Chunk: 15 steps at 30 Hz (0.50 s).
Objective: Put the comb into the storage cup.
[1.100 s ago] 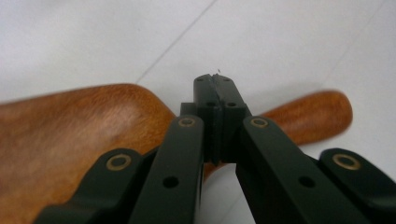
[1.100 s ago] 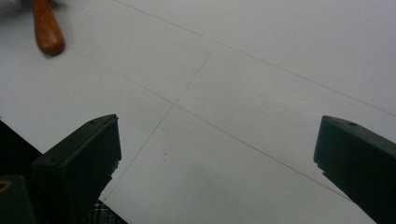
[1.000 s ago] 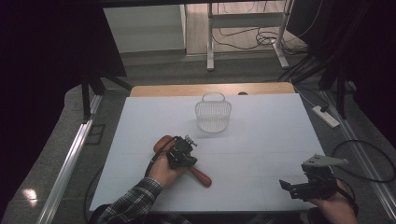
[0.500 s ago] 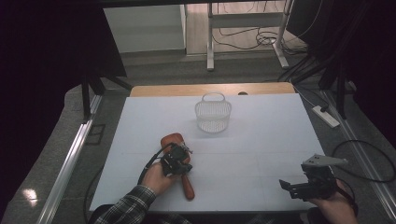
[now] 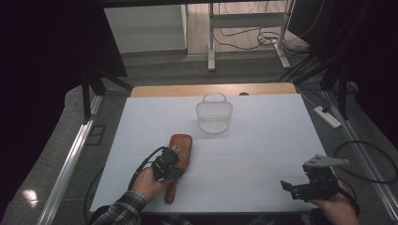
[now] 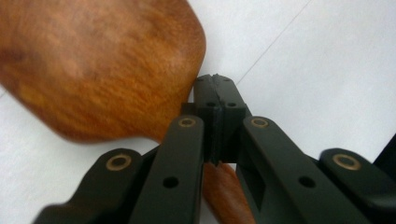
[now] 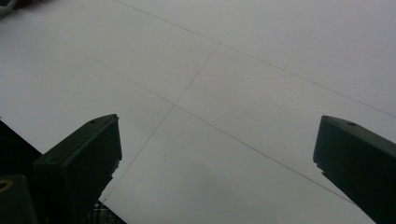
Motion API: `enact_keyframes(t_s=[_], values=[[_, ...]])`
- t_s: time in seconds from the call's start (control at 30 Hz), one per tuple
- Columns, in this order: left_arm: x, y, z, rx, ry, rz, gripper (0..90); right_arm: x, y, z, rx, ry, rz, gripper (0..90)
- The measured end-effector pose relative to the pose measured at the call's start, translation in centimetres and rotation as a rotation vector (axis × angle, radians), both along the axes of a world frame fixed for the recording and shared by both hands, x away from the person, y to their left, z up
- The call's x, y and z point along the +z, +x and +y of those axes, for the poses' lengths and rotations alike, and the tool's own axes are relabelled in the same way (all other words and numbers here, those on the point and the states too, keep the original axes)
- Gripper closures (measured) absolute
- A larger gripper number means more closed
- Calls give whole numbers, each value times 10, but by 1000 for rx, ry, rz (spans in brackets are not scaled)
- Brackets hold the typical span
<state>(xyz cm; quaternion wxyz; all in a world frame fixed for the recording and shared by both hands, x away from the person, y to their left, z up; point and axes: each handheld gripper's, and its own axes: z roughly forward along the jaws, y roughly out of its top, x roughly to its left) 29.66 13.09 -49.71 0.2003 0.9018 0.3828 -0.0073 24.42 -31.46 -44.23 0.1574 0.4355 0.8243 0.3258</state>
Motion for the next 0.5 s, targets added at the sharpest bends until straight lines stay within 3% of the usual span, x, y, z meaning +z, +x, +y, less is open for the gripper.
enact_keyframes(t_s=[0.5], values=[[-3, -1, 34, 58, 31, 21, 893, 0, 0, 1, 1, -4, 3, 14]])
